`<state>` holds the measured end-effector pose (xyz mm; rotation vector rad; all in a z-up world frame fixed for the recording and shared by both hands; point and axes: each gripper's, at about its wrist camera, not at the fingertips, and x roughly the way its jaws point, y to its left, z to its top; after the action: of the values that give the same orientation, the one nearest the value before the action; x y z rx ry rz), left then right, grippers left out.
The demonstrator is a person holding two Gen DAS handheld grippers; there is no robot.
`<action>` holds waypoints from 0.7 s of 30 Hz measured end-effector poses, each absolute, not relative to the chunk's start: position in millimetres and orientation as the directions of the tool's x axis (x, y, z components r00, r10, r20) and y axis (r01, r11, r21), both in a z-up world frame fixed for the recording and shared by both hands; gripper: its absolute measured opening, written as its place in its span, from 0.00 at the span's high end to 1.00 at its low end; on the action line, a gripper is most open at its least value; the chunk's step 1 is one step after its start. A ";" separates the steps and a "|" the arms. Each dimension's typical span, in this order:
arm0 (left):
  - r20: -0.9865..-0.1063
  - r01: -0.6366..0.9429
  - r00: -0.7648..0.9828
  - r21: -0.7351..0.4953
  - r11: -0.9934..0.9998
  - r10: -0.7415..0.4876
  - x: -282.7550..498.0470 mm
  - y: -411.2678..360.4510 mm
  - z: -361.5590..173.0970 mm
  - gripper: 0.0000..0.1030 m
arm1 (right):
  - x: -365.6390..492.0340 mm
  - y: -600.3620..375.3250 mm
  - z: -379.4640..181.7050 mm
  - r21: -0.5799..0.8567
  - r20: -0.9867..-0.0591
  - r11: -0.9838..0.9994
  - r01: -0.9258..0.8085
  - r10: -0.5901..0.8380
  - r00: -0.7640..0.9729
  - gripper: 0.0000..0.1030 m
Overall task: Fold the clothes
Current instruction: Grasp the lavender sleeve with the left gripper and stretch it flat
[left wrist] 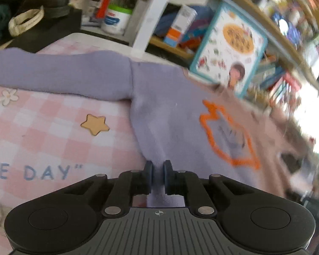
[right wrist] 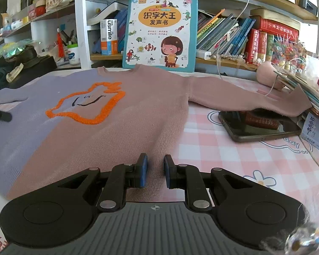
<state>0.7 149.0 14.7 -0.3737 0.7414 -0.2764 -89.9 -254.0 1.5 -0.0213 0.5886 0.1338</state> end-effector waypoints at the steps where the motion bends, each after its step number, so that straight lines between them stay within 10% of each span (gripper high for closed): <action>1: -0.569 0.129 0.726 -0.440 0.889 -0.387 0.1 144.8 20.8 0.92 | -90.2 -253.9 1.2 0.019 -0.553 0.991 -0.131 0.119 0.824 0.85; 21: -0.607 0.105 0.628 -0.554 0.826 -0.487 -20.9 152.1 9.5 0.54 | -91.5 -256.9 0.2 0.041 -0.546 0.991 -0.128 0.130 0.828 0.85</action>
<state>-20.9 152.1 9.5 -0.5046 0.8291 -0.3560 -91.5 -256.9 0.2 0.0030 0.5798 0.1372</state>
